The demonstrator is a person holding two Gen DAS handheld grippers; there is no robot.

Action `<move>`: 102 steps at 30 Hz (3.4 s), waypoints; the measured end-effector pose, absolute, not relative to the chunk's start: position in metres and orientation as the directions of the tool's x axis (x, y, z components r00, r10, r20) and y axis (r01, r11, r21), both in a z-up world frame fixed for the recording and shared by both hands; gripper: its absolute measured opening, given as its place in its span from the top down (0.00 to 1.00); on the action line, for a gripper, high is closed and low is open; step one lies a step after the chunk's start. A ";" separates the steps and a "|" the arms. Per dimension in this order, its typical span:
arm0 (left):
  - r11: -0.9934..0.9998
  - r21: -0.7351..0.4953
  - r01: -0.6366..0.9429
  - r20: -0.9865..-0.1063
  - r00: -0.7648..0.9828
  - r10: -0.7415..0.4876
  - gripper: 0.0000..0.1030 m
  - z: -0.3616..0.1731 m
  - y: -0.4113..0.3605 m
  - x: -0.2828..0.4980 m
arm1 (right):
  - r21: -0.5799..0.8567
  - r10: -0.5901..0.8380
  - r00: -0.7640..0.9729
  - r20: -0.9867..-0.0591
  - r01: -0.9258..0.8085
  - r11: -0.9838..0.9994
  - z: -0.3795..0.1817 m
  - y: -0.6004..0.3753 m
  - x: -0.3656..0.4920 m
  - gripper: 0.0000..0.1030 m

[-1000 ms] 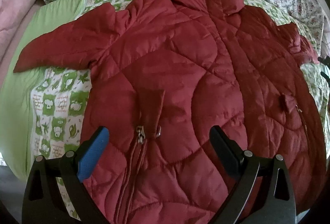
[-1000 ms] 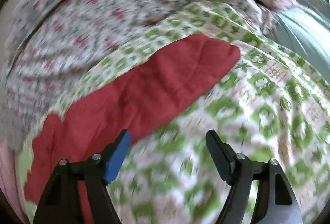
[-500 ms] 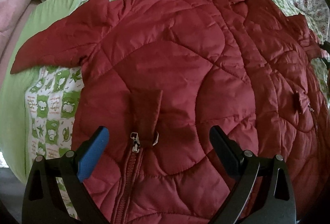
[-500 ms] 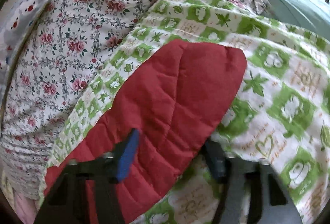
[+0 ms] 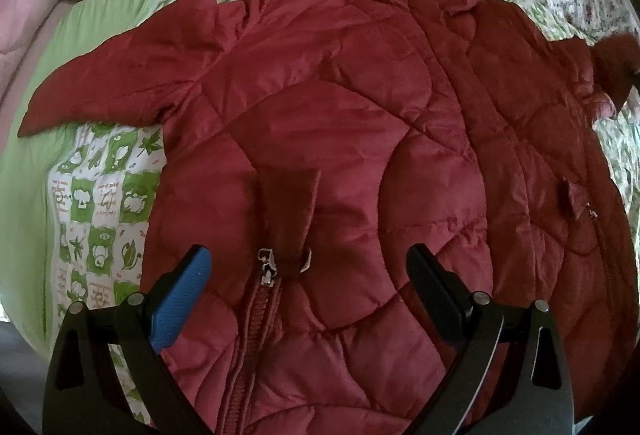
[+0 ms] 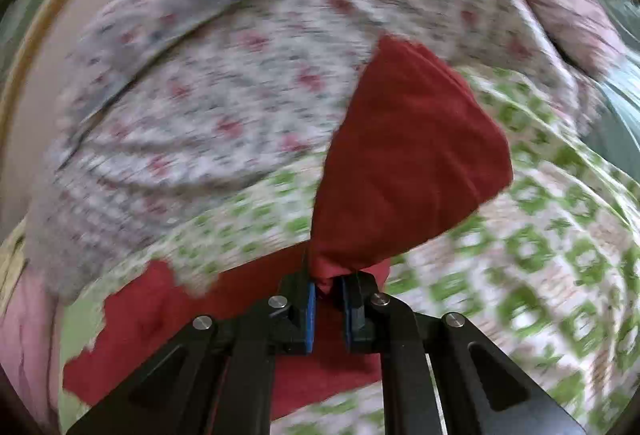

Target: Fold large clothes

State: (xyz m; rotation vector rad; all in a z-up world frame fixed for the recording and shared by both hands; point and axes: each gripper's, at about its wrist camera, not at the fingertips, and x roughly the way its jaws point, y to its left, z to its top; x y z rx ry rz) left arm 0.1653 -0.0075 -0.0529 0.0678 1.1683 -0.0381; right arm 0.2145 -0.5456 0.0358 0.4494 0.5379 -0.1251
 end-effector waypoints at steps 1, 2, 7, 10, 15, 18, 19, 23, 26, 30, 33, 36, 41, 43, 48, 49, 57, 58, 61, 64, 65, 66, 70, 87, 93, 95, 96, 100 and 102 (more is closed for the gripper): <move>0.998 0.031 0.061 -0.921 0.389 0.005 0.04 -0.053 -0.006 0.166 | 0.376 0.035 0.854 -0.520 0.191 0.907 0.040 -0.529 0.214 0.91; 0.998 0.027 0.059 -0.922 0.388 0.002 0.04 -0.053 -0.004 0.166 | 0.373 0.064 0.852 -0.520 0.159 0.914 0.042 -0.516 0.214 0.91; 0.999 -0.004 0.054 -0.921 0.388 -0.025 0.04 -0.050 0.004 0.166 | 0.384 0.222 0.815 -0.535 0.000 0.923 0.042 -0.440 0.213 0.91; 0.998 -0.046 0.048 -0.923 0.380 -0.061 0.04 -0.047 0.012 0.167 | 0.409 0.320 0.763 -0.561 -0.080 0.909 0.034 -0.388 0.219 0.92; 0.996 -0.085 0.042 -0.915 0.391 -0.094 0.04 -0.038 0.023 0.168 | 0.393 0.393 0.677 -0.622 -0.164 0.905 0.009 -0.315 0.231 0.92; 0.996 -0.081 0.038 -0.911 0.403 -0.090 0.04 -0.034 0.031 0.169 | 0.371 0.416 0.618 -0.667 -0.208 0.905 -0.011 -0.274 0.237 0.92; 0.996 -0.084 0.036 -0.910 0.405 -0.092 0.04 -0.034 0.033 0.169 | 0.359 0.417 0.603 -0.680 -0.222 0.906 -0.016 -0.261 0.239 0.91; 0.993 -0.111 0.028 -0.904 0.413 -0.113 0.04 -0.031 0.043 0.173 | 0.346 0.433 0.553 -0.712 -0.260 0.901 -0.037 -0.225 0.234 0.91; 0.984 -0.174 0.031 -0.894 0.415 -0.171 0.04 -0.027 0.051 0.180 | 0.342 0.442 0.525 -0.727 -0.282 0.897 -0.049 -0.202 0.235 0.91; 0.959 -0.280 0.038 -0.868 0.417 -0.270 0.04 -0.020 0.063 0.194 | 0.331 0.452 0.503 -0.736 -0.315 0.889 -0.060 -0.178 0.235 0.91; 0.933 -0.359 0.040 -0.849 0.402 -0.344 0.04 -0.017 0.071 0.215 | 0.306 0.450 0.495 -0.743 -0.347 0.887 -0.063 -0.160 0.234 0.86; 0.901 -0.433 0.034 -0.831 0.372 -0.413 0.04 -0.020 0.073 0.237 | 0.284 0.442 0.487 -0.753 -0.366 0.886 -0.069 -0.149 0.231 0.80; 0.832 -0.552 0.051 -0.782 0.314 -0.538 0.04 -0.034 0.059 0.277 | 0.321 0.469 0.462 -0.753 -0.365 0.874 -0.079 -0.150 0.231 0.68; 0.824 -0.563 0.058 -0.781 0.287 -0.554 0.05 -0.043 0.050 0.291 | 0.354 0.494 0.454 -0.741 -0.360 0.863 -0.081 -0.153 0.232 0.60; 0.836 -0.545 0.066 -0.805 0.238 -0.543 0.66 -0.071 0.029 0.316 | 0.384 0.506 0.446 -0.738 -0.338 0.859 -0.082 -0.167 0.225 0.56; 0.830 -0.553 0.072 -0.799 0.236 -0.552 0.69 -0.073 0.028 0.316 | 0.388 0.505 0.449 -0.737 -0.330 0.861 -0.081 -0.172 0.221 0.55; 0.895 -0.405 0.189 -0.811 0.379 -0.446 0.88 -0.034 0.038 0.294 | 0.387 0.444 0.548 -0.709 -0.223 0.895 -0.057 -0.235 0.193 0.53; 0.911 -0.363 0.197 -0.813 0.411 -0.413 0.88 -0.026 0.044 0.291 | 0.363 0.413 0.581 -0.701 -0.209 0.908 -0.048 -0.245 0.190 0.52; 0.927 -0.315 0.202 -0.824 0.426 -0.373 0.88 -0.023 0.061 0.288 | 0.305 0.326 0.659 -0.678 -0.151 0.940 -0.027 -0.274 0.188 0.50; 0.935 -0.268 0.231 -0.842 0.415 -0.343 0.87 -0.033 0.063 0.280 | 0.279 0.266 0.691 -0.672 -0.097 0.955 -0.015 -0.296 0.198 0.48; 0.940 -0.247 0.235 -0.849 0.415 -0.327 0.87 -0.037 0.063 0.277 | 0.271 0.250 0.698 -0.672 -0.083 0.959 -0.013 -0.302 0.204 0.48; 0.946 -0.225 0.234 -0.854 0.420 -0.307 0.87 -0.041 0.063 0.275 | 0.261 0.238 0.699 -0.675 -0.076 0.962 -0.013 -0.305 0.208 0.48; 0.954 -0.223 0.201 -0.858 0.424 -0.290 0.80 -0.054 0.063 0.276 | 0.189 0.174 0.670 -0.721 -0.051 0.981 -0.030 -0.308 0.238 0.46; 0.923 -0.255 0.287 -0.811 0.456 -0.366 0.74 -0.041 0.009 0.263 | 0.133 0.080 0.625 -0.777 0.038 0.990 -0.077 -0.323 0.255 0.45; 0.924 -0.289 0.251 -0.832 0.411 -0.372 0.75 -0.072 0.014 0.279 | 0.150 0.096 0.640 -0.762 0.030 0.988 -0.054 -0.314 0.241 0.43; 0.924 -0.286 0.254 -0.833 0.411 -0.371 0.74 -0.072 0.012 0.276 | 0.162 0.129 0.656 -0.744 -0.010 0.987 -0.046 -0.302 0.235 0.43; 0.926 -0.277 0.257 -0.835 0.413 -0.364 0.74 -0.071 0.011 0.275 | 0.163 0.143 0.652 -0.744 -0.030 0.986 -0.045 -0.294 0.233 0.43; 0.929 -0.260 0.263 -0.837 0.418 -0.353 0.74 -0.064 0.010 0.269 | 0.072 0.102 0.600 -0.794 -0.074 0.995 -0.064 -0.268 0.239 0.43; 0.928 -0.262 0.265 -0.837 0.416 -0.355 0.74 -0.066 0.015 0.268 | 0.035 0.070 0.568 -0.820 -0.072 0.997 -0.080 -0.268 0.245 0.43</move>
